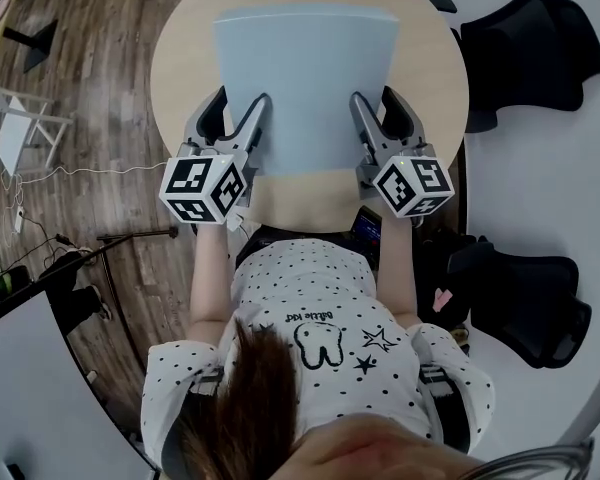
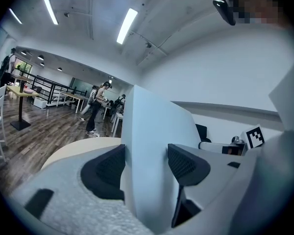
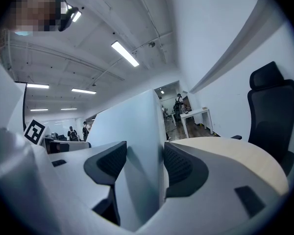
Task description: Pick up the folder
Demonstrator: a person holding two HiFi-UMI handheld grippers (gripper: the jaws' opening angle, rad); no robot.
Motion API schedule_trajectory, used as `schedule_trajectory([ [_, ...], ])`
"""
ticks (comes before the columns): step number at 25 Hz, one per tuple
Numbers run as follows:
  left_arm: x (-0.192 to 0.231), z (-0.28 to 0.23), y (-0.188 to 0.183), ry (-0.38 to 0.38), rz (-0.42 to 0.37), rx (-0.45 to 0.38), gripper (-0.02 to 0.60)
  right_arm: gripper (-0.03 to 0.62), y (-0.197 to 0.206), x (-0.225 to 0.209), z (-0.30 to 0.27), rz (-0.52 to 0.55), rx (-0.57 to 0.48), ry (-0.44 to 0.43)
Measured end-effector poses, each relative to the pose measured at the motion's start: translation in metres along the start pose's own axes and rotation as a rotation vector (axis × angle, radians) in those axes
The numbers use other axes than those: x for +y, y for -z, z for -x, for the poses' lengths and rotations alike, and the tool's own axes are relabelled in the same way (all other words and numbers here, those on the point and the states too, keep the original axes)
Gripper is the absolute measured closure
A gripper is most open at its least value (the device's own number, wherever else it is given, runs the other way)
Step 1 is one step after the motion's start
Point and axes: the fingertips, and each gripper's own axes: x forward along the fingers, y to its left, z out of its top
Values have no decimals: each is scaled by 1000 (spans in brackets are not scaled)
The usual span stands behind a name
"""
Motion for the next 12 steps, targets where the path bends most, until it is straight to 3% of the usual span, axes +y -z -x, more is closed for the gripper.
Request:
schedule_trajectory([
  [12,-21,17,-33,6,-52,-93,305,359,-34,13,17,52,-73,-23],
])
